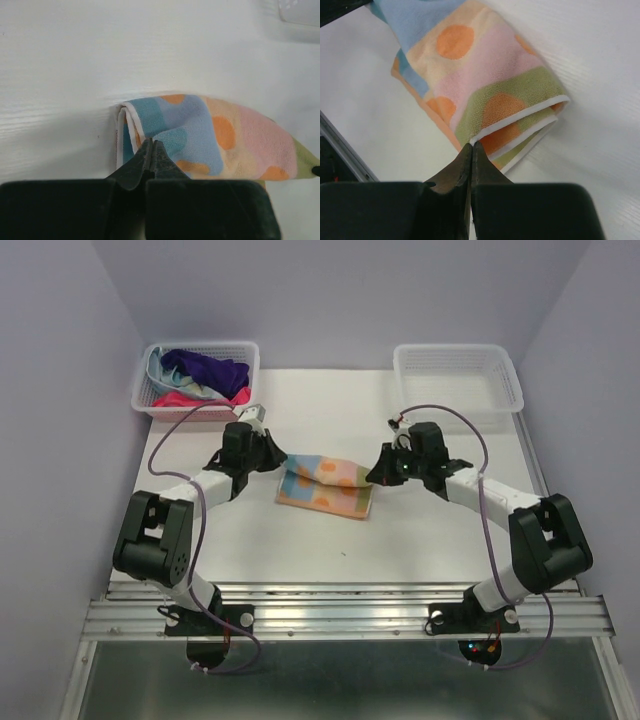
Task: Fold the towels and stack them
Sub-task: Fold the towel
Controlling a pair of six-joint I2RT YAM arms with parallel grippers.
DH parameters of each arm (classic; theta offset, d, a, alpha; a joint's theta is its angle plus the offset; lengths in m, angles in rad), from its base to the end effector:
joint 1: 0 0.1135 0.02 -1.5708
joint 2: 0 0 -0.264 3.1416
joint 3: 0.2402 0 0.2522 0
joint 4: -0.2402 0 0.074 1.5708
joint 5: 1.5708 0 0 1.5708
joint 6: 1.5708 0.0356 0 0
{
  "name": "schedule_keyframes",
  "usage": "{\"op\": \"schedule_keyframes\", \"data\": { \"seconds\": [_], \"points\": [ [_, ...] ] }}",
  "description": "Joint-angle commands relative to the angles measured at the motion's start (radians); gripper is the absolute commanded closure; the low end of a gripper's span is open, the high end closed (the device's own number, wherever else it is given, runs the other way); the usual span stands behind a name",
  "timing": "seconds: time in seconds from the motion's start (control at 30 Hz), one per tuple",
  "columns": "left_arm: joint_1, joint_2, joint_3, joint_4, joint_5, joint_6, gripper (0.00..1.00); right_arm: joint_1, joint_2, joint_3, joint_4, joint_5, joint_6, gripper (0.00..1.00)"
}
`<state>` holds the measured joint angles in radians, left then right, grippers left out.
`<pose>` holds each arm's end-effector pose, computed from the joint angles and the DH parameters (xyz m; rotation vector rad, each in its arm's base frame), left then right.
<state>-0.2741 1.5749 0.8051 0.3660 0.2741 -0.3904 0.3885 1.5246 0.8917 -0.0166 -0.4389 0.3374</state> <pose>0.3231 -0.1008 0.2075 0.0662 2.0253 -0.6977 0.2954 0.1373 0.2165 -0.3105 2.2724 0.8770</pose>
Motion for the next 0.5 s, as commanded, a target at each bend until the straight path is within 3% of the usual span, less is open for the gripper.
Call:
{"op": "schedule_keyframes", "data": {
  "seconds": [0.0, 0.47],
  "points": [
    [-0.004, -0.088, -0.033, 0.033, -0.015, -0.05, 1.0, 0.042, -0.073, -0.053, 0.052, -0.054, 0.025, 0.99],
    [-0.005, -0.168, -0.182, -0.012, -0.081, -0.116, 1.0, 0.082, -0.136, -0.188, 0.093, 0.015, 0.086, 0.99]
  ]
}}
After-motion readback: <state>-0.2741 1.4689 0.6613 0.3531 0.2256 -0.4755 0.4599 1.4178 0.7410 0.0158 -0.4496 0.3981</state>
